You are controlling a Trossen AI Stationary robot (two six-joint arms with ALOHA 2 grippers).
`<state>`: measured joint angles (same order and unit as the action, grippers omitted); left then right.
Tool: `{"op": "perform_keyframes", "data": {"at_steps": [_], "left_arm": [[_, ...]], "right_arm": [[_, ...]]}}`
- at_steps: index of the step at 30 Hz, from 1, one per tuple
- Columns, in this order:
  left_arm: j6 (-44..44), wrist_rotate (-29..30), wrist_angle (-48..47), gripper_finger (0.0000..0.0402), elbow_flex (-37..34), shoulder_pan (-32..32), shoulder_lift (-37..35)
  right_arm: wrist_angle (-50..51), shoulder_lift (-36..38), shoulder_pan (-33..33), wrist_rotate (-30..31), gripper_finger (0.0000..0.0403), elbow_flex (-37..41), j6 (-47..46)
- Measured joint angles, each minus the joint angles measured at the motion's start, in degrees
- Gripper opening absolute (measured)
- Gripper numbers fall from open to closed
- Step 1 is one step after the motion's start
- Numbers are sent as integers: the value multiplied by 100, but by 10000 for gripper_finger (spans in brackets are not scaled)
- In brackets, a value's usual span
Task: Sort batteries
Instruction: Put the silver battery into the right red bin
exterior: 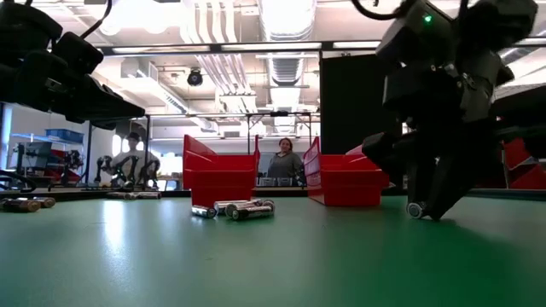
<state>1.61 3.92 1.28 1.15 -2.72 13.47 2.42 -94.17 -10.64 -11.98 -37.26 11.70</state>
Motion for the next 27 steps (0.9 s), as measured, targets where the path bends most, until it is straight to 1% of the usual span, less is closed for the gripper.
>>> {"op": "perform_keyframes", "data": {"at_steps": [6, 10, 15, 17, 20, 22, 24, 27], "left_arm": [[0, 0, 0, 0, 0, 0, 0], [0, 0, 0, 0, 0, 0, -2], [0, 0, 0, 0, 1, 0, 0], [0, 0, 0, 0, 0, 0, -2], [0, 0, 0, 0, 1, 0, -2], [0, 0, 0, 0, 2, 0, -4], [0, 0, 0, 0, 1, 0, -2], [0, 0, 0, 0, 0, 0, -4]], "right_arm": [[1148, 22, 3, 98, 55, -725, 109], [2108, 54, 16, 315, 55, -1268, 138], [3123, 208, 65, 334, 55, -2201, 296], [3542, 268, 142, 543, 54, -2597, 415], [4231, 269, 341, 1159, 54, -3141, 561], [4507, 283, 528, 1506, 54, -3405, 638], [4657, 286, 754, 1666, 54, -3539, 745], [4678, 280, 1157, 1672, 54, -3608, 849]]}}
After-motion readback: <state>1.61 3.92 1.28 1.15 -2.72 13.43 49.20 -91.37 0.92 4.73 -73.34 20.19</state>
